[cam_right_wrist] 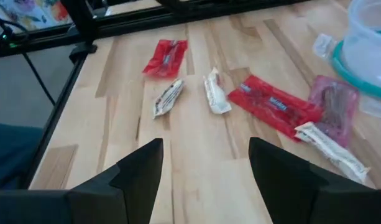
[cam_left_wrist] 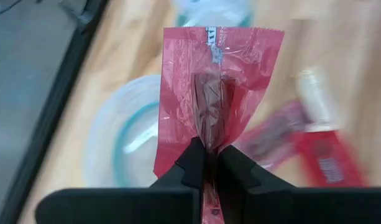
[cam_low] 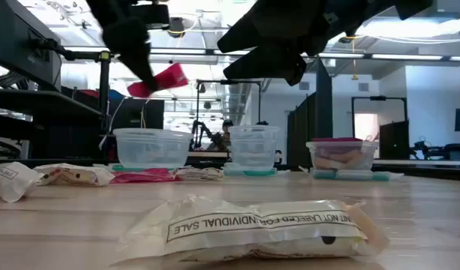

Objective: Sort candy
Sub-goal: Put the top center red candy into the top left transparent bin, then put the middle red candy into the top left transparent bin

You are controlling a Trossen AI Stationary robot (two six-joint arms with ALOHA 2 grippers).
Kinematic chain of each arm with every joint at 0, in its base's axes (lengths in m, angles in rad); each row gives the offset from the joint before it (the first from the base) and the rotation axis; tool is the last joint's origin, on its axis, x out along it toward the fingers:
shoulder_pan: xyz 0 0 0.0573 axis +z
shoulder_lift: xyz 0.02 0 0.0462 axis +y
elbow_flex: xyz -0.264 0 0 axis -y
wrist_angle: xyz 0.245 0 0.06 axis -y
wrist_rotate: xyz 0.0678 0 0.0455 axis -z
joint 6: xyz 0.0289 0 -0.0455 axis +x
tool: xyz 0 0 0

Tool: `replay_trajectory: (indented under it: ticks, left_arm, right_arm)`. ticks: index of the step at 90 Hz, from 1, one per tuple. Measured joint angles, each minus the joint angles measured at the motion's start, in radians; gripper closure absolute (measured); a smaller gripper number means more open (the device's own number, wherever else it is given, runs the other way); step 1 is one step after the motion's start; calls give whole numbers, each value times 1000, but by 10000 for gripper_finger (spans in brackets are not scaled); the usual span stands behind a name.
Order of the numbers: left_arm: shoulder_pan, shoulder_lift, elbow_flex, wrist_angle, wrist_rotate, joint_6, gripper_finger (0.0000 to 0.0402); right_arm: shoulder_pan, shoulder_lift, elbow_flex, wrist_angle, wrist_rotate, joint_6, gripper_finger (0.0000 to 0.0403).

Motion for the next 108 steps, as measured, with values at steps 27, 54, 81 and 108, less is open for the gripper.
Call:
replay_trajectory:
  ticks: [27, 54, 81, 108]
  left_arm:
    - [188, 2, -26, 55, 147, 116, 330]
    - [90, 0, -25, 30, 370, -46, 247]
    - [-245, 77, -24, 100, 319, -243, 248]
    - [-313, 324, -25, 108, 197, -412, 249]
  right_arm:
    - [0, 0, 0, -11, 0, 6, 177]
    - [0, 0, 0, -11, 0, 7, 177]
    - [0, 0, 0, -10, 1, 8, 177]
    - [3, 0, 0, -13, 1, 24, 177]
